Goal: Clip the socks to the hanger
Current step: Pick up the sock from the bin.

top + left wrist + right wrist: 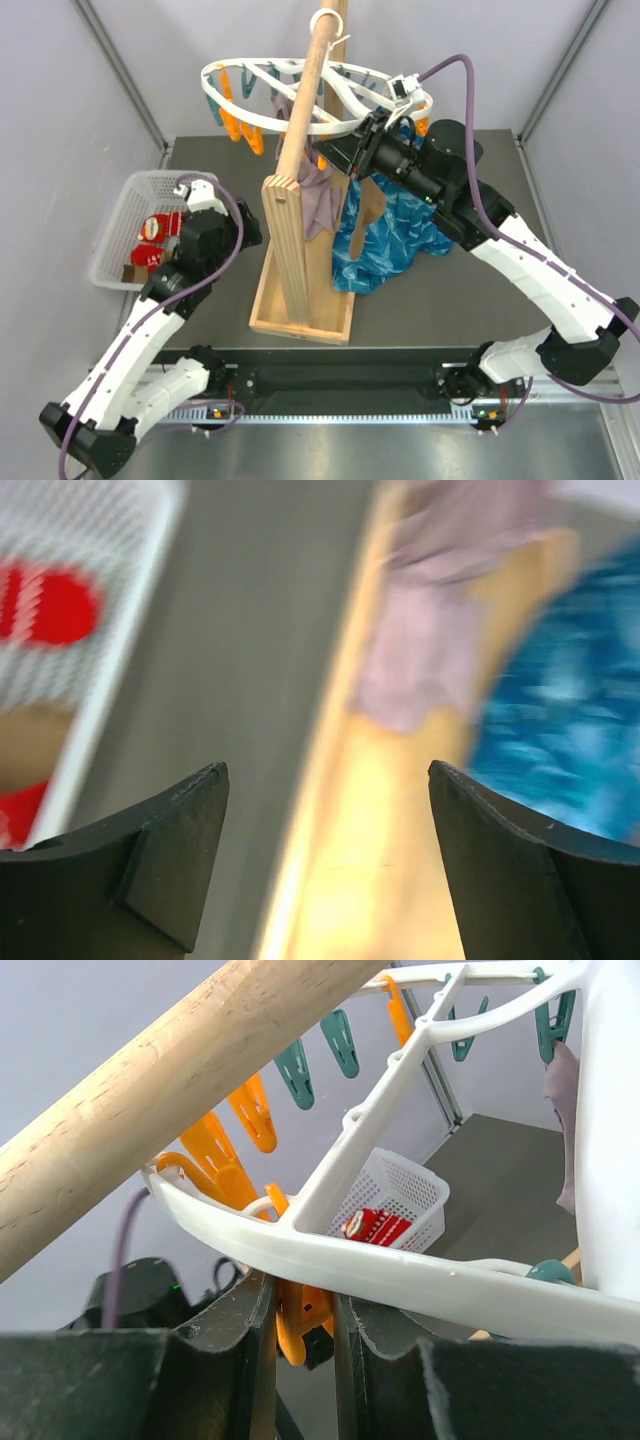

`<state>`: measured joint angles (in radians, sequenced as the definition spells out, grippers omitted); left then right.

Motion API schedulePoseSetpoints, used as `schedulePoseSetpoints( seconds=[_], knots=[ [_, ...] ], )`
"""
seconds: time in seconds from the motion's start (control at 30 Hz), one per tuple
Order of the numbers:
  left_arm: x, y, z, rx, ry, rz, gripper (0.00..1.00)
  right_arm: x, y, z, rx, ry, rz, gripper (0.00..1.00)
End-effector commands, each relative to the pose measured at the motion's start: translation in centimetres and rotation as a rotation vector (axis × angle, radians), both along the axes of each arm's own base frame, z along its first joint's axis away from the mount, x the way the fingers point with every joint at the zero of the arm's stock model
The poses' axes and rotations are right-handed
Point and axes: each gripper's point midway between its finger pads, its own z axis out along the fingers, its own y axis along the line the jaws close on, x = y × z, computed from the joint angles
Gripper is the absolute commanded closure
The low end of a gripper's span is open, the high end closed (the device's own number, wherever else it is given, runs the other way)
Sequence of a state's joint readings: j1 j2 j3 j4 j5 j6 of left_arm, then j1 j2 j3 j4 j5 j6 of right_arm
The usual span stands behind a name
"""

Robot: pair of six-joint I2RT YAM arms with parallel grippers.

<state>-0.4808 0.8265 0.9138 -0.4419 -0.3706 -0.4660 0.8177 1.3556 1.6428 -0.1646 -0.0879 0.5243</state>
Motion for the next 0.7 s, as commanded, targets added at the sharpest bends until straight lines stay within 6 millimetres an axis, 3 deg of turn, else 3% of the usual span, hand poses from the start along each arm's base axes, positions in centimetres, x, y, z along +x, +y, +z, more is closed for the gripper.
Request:
schedulePoseSetpoints(
  seconds=[0.0, 0.07, 0.23, 0.27, 0.33, 0.37, 0.4, 0.43, 0.47, 0.5, 0.53, 0.57, 0.6, 0.63, 0.67],
  knots=[
    [0.6, 5.1, -3.7, 0.094, 0.170, 0.235, 0.14, 2.0, -1.3, -2.2, -0.057, 0.027, -0.115, 1.00],
    [1.8, 6.6, -5.1, 0.090, 0.261, 0.274, 0.12, 2.1, -1.6, -2.4, -0.066, 0.026, -0.123, 1.00],
    [5.5, 11.8, -3.0, 0.033, 0.243, 0.396, 0.08, 2.0, -2.2, -2.3, -0.069, 0.014, -0.141, 1.00],
    [6.3, 14.0, -4.0, 0.019, 0.275, 0.447, 0.07, 1.7, -2.1, -2.0, -0.065, 0.010, -0.131, 1.00],
    [7.6, 15.7, -4.2, -0.024, 0.288, 0.508, 0.05, 1.3, -2.1, -1.6, -0.049, 0.004, -0.112, 1.00],
    [8.3, 17.9, -6.0, -0.042, 0.350, 0.582, 0.05, 1.3, -2.1, -1.3, -0.041, -0.001, -0.110, 1.00],
    [9.0, 18.8, -5.5, -0.087, 0.348, 0.628, 0.05, 1.2, -2.2, -1.2, -0.040, -0.002, -0.112, 1.00],
    [9.9, 19.5, -7.3, -0.108, 0.394, 0.651, 0.06, 1.2, -2.1, -1.2, -0.039, -0.001, -0.110, 1.00],
    [10.3, 20.8, -7.8, -0.135, 0.403, 0.682, 0.07, 1.2, -2.2, -1.2, -0.041, -0.001, -0.110, 1.00],
    [11.3, 20.9, -7.9, -0.187, 0.402, 0.681, 0.10, 1.1, -2.2, -1.2, -0.041, 0.001, -0.110, 1.00],
    [11.7, 21.5, -10.4, -0.204, 0.483, 0.693, 0.31, 1.1, -2.3, -1.3, -0.040, 0.005, -0.109, 1.00],
    [12.7, 21.8, -9.8, -0.211, 0.485, 0.694, 0.40, 1.1, -2.2, -1.4, -0.040, 0.012, -0.109, 1.00],
    [13.0, 21.8, -10.6, -0.218, 0.523, 0.701, 0.40, 0.9, -2.2, -1.6, -0.036, 0.020, -0.106, 1.00],
    [13.3, 21.8, -13.0, -0.222, 0.608, 0.707, 0.40, 0.9, -2.3, -1.5, -0.034, 0.021, -0.109, 1.00],
    [13.7, 21.9, -13.3, -0.230, 0.626, 0.711, 0.39, 0.9, -2.3, -1.5, -0.028, 0.021, -0.107, 1.00]
  ],
)
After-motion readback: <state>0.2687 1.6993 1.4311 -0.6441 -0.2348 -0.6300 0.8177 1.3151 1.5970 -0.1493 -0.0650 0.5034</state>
